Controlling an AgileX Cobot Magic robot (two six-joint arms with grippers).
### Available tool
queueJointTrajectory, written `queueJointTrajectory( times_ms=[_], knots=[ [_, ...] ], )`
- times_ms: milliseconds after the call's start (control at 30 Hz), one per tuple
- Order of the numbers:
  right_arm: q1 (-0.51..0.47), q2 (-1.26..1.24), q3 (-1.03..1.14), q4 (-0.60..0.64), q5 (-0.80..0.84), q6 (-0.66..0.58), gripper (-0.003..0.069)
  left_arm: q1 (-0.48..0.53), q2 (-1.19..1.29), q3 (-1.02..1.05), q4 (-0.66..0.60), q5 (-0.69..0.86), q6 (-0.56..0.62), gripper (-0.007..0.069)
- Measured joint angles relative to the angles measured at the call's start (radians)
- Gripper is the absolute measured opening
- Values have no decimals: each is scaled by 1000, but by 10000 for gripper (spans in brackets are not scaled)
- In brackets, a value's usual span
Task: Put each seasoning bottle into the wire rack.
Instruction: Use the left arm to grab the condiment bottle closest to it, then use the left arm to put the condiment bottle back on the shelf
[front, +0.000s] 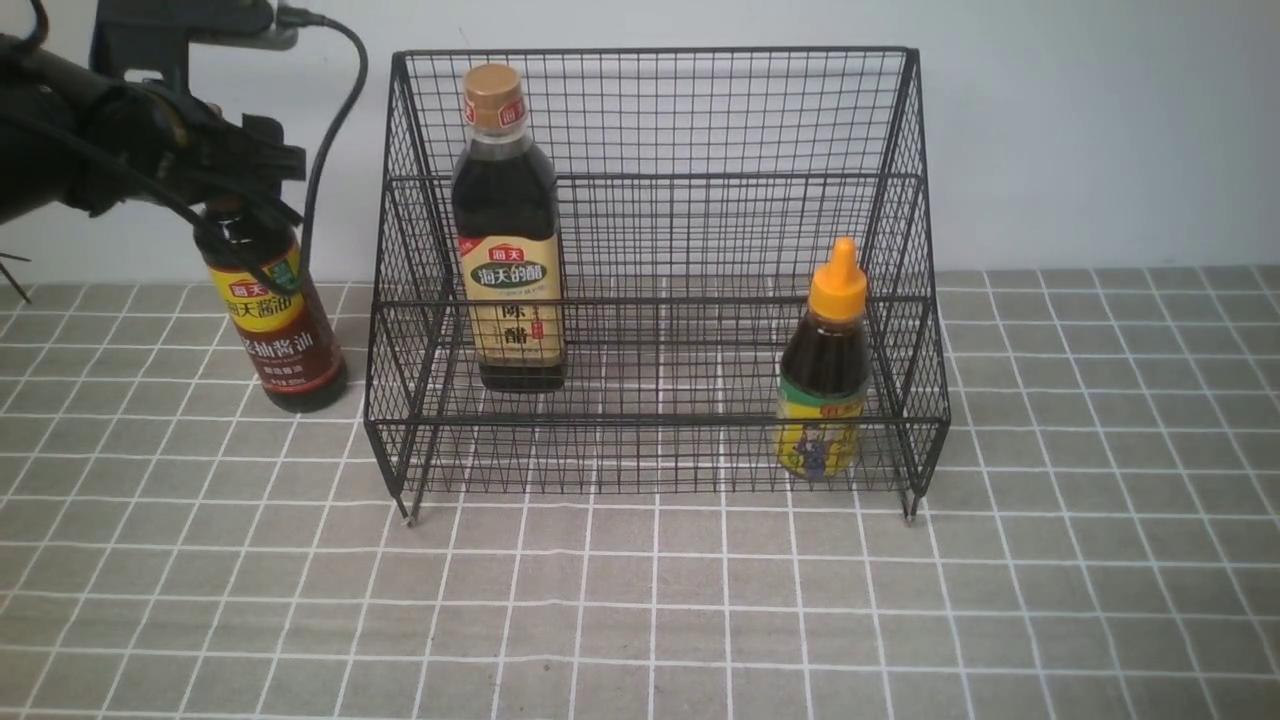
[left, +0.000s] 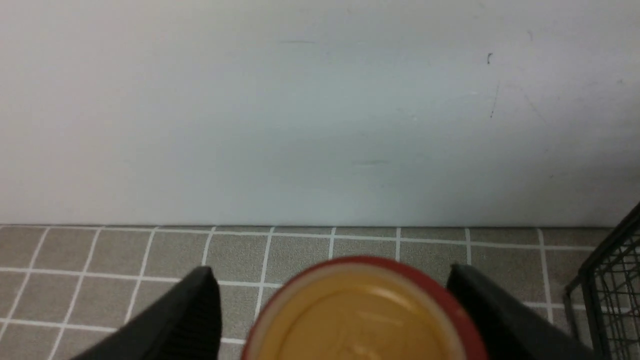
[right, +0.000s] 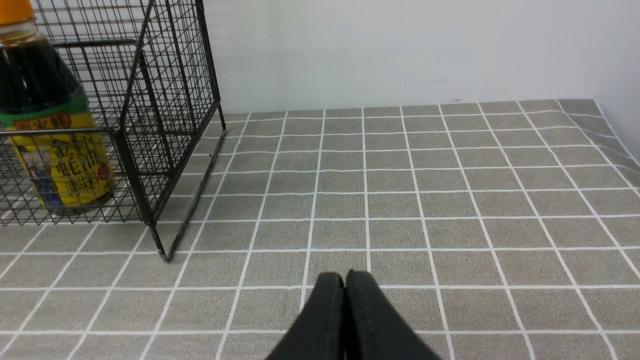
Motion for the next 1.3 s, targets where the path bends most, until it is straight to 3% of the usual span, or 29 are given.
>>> queueJointTrajectory(
  times_ms=[33, 67, 100, 167, 467, 733, 1300],
  knots=[
    [0, 0, 0, 0, 0, 0, -13, 0, 3, 0, -2, -2, -7, 429],
    [0, 0, 0, 0, 0, 0, -13, 0, 3, 0, -3, -2, -8, 417],
    [0, 0, 0, 0, 0, 0, -13, -1, 3, 0, -18, -3, -21, 304],
    [0, 0, 0, 0, 0, 0, -13, -5, 2, 0, -35, -11, -33, 256],
    [0, 0, 0, 0, 0, 0, -13, -6, -91, 21, -30, 97, -20, 259],
    [0, 0, 0, 0, 0, 0, -13, -5, -240, -5, -30, 73, -30, 259],
    [0, 0, 0, 0, 0, 0, -13, -168, -249, -358, -27, 89, -107, 259]
  ],
)
